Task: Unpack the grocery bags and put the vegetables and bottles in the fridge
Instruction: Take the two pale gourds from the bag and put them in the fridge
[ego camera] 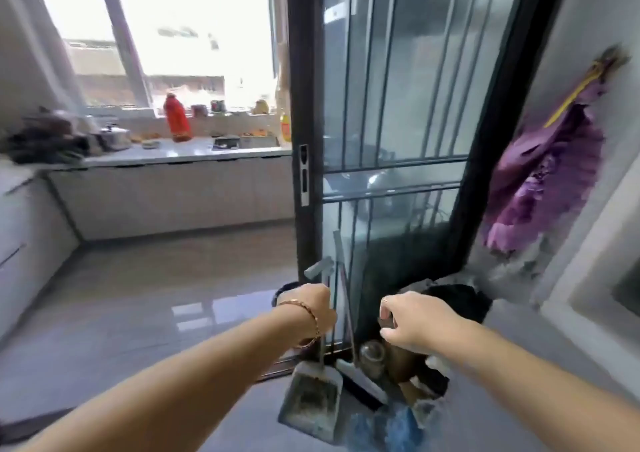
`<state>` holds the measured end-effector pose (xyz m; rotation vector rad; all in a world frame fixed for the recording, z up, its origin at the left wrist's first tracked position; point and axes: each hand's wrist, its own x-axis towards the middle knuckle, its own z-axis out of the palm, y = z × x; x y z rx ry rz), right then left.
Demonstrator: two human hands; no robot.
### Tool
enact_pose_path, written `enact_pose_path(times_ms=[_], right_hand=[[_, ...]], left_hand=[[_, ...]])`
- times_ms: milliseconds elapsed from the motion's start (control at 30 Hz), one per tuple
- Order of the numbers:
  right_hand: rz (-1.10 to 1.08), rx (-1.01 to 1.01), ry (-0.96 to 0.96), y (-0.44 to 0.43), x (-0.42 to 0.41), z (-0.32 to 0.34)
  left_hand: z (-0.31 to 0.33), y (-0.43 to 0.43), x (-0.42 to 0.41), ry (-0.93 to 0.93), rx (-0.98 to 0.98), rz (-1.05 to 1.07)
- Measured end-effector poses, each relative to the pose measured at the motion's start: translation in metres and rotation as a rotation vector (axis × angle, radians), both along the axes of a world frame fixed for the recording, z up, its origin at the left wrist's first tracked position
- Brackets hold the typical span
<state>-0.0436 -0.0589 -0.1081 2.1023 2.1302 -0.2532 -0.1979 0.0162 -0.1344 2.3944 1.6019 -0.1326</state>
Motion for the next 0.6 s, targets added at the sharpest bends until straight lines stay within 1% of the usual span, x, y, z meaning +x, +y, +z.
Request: enact_pose_path(times_ms=[67, 133, 300, 467, 600], right_hand=[[0.151, 0.044, -0.007, 0.017, -0.065, 0.0], [0.293, 0.084, 0.002, 0.028, -0.137, -0.002], [0.618, 0.079, 0.073, 0.026, -0.346, -0.013], [0.896, 0.085, 0.111, -0.029, -0.561, -0.027], [1.087, 0.041, 0.097, -0.091, -0.713, -0.03]], left_hand=[[-0.002, -0.008, -0.083, -0.035, 0.011, 0.18], [-0.006, -0.024, -0.167, -0.032, 0.009, 0.351], [-0.013, -0.1, -0.377, -0.042, -0.003, 0.755], [-0.013, -0.208, -0.562, -0.031, 0.013, 1.048], [-0.017, -0.301, -0.686, -0.012, 0.01, 1.249]])
